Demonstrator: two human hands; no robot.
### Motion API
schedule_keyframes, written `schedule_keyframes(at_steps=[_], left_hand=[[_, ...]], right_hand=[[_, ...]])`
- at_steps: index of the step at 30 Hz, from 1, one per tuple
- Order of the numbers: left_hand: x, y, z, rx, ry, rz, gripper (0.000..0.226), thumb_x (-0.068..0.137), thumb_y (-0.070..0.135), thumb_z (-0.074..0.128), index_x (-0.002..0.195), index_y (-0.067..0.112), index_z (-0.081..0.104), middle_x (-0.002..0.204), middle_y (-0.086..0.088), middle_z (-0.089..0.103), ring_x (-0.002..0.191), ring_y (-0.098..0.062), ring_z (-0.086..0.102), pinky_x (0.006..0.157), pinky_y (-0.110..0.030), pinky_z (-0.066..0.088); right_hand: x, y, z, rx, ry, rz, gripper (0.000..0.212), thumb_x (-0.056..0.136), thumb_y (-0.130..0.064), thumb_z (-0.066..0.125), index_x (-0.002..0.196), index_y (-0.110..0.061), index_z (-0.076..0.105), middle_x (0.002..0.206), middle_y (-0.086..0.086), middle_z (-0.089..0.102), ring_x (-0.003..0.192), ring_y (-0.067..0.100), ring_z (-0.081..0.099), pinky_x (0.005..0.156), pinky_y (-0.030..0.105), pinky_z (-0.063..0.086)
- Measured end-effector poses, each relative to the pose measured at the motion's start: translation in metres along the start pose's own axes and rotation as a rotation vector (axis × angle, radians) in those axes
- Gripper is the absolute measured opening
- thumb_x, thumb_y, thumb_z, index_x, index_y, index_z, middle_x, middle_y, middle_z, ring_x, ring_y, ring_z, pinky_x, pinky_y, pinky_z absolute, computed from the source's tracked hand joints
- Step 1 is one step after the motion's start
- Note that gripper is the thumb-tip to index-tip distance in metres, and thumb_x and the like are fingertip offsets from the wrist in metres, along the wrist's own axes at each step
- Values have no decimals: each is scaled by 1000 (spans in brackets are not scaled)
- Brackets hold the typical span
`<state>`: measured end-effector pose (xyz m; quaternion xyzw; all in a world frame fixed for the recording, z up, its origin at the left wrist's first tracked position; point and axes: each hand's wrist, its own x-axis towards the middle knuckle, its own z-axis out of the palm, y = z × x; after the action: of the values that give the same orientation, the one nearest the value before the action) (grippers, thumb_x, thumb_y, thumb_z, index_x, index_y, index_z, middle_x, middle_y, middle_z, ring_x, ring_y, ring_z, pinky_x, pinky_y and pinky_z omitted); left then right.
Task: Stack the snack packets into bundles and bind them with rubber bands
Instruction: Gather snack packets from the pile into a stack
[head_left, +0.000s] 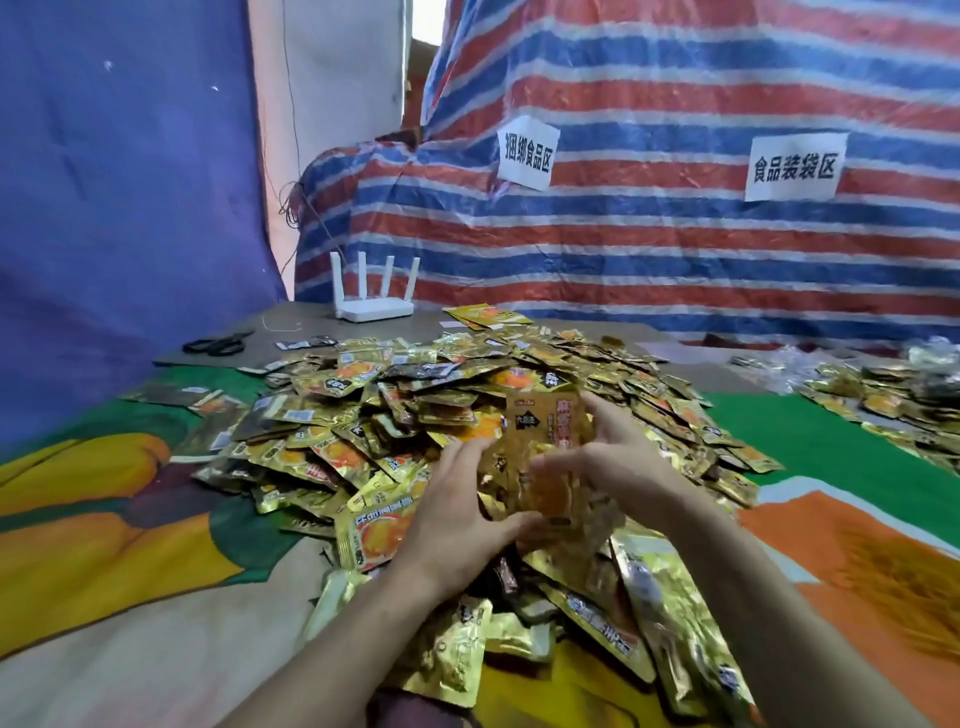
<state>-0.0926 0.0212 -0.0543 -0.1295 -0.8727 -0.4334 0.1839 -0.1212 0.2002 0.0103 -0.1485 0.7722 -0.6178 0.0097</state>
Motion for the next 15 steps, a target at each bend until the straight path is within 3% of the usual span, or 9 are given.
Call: schedule_keyframes(at_steps=[3,5,8,10,12,13,15], left_hand=[[4,-3,-2,-12,32,-11,87,76,43,85,148,24,40,127,16,41,120,1,41,91,2,27],[6,-3,-3,-26,51,-17,87,76,38,86,148,25,40,127,19,40,119,4,38,89,4,26],[7,3,-8,-85,88,-16,82,76,28,86,146,26,44,137,16,44,128,-1,38,109,-18,27],[8,6,-13,-161,122,-43,75,77,20,86,141,29,49,139,14,50,127,-6,48,110,-30,38],[9,7,-21,-277,161,-79,65,78,10,84,129,36,53,127,14,57,104,-5,65,87,-27,56],[10,7,-24,-335,183,-90,62,79,2,82,122,39,55,121,12,58,92,-6,69,72,-23,58],[12,5,-29,-399,219,-131,63,80,-12,75,115,38,57,116,9,57,84,-4,71,61,-22,58]], right_hand=[[-2,17,-2,164,20,-98,54,77,4,78,122,-12,55,88,-15,74,86,16,76,64,29,61],[0,24,-4,215,4,-122,54,76,0,80,120,-16,54,94,-14,74,91,19,75,68,32,61],[1,27,-7,281,11,-147,57,70,-9,82,120,-15,54,99,4,76,91,28,76,67,34,61],[2,28,-7,316,53,-181,55,69,-10,80,118,-13,54,97,5,77,88,26,76,63,33,61],[3,30,-8,381,112,-213,47,76,-3,77,116,-12,54,94,6,77,85,25,76,62,32,61],[3,31,-9,415,141,-218,44,78,-1,75,116,-11,54,95,7,77,86,26,76,62,32,61],[4,31,-13,455,193,-216,42,82,-3,73,118,-10,52,99,10,76,87,26,76,62,32,61]])
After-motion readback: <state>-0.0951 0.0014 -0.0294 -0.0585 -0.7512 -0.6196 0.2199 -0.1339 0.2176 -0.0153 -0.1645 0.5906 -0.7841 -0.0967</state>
